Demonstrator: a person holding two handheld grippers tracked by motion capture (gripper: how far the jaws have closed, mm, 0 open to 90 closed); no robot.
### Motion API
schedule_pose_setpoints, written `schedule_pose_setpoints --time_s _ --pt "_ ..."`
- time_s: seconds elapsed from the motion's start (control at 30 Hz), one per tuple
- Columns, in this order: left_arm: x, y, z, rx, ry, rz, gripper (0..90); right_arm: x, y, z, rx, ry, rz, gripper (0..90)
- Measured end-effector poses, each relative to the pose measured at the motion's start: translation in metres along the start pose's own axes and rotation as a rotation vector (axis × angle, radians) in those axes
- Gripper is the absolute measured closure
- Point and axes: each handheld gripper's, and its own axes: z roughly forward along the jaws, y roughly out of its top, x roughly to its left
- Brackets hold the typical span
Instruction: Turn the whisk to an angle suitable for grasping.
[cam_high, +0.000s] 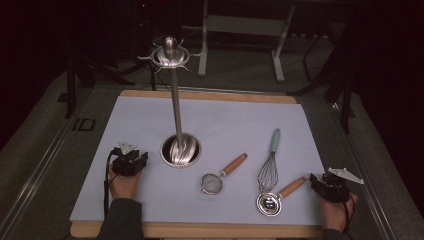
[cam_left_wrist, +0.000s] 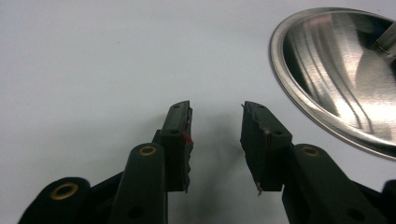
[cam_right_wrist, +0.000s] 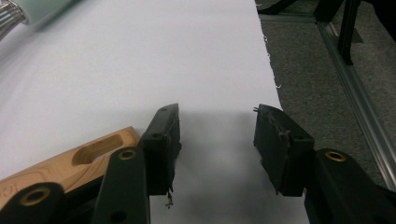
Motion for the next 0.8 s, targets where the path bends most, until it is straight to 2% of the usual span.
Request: schedule_pose_setpoints --time_s 0.13,0.27,0.4,0.53,0.8 --pt "-0.001 0.0 0.0 -0.004 -0.002 0.008 64.2 -0.005 0.0 -0.001 -0.012 0.024 0.034 55.6" --pt "0.0 0.0 0.0 -0.001 -0.001 0.005 63.9 -0.005 0.0 -0.004 -0.031 0.022 0.044 59.9" --pt "0.0 0.0 0.001 0.003 0.0 0.005 63.9 -0.005 0.001 -0.005 -0.047 0.03 0.055 60.1" --pt "-0.001 0.0 0.0 0.0 0.003 0.01 63.9 0.004 0.006 -0.01 -0.05 0.033 0.02 61.8" --pt "-0.003 0.0 0.0 0.001 0.007 0.026 62.6 0.023 0.024 -0.012 -0.001 0.093 -0.074 61.8"
